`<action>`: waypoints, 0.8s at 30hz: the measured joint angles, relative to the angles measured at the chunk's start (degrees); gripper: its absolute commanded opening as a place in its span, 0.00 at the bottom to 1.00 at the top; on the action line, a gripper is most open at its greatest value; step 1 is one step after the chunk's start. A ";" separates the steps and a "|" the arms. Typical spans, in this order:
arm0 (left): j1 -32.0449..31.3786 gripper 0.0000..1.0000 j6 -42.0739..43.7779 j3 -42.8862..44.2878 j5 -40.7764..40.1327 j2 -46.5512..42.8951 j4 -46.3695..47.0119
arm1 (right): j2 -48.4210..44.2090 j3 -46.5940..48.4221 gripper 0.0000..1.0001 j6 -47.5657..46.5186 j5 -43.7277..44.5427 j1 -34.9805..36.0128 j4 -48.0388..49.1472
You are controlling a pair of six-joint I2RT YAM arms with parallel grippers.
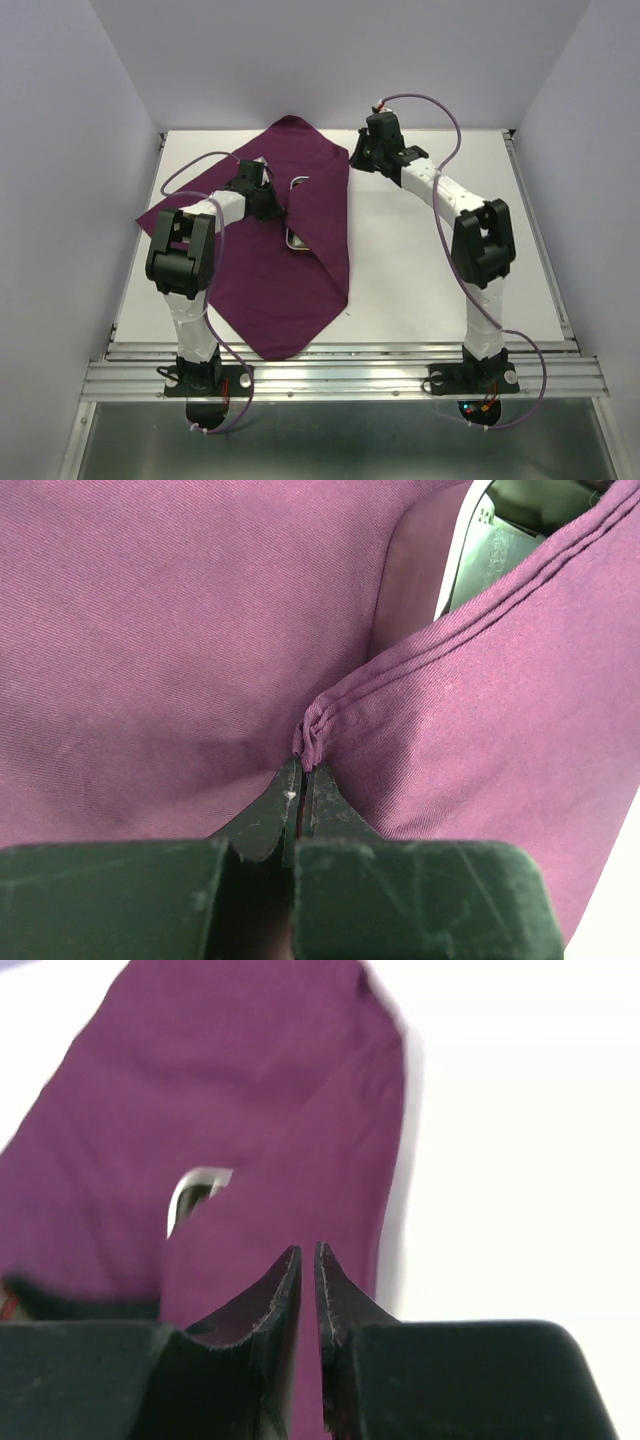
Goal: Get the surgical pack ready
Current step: Pack the surgical kit at the center of the board.
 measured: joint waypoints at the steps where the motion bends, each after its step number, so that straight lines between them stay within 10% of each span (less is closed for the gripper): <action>1: 0.00 0.00 0.00 0.11 -0.02 0.02 -0.15 | 3.21 3.04 0.17 -0.09 0.02 -0.90 0.07; 9: 0.02 0.00 0.15 0.90 -0.17 0.07 -1.49 | 23.63 23.78 0.18 -0.09 -1.27 -3.76 -2.03; 24: 0.02 0.00 0.85 1.22 -0.28 0.07 -2.16 | 36.68 34.23 0.19 3.61 -6.54 -4.28 -2.27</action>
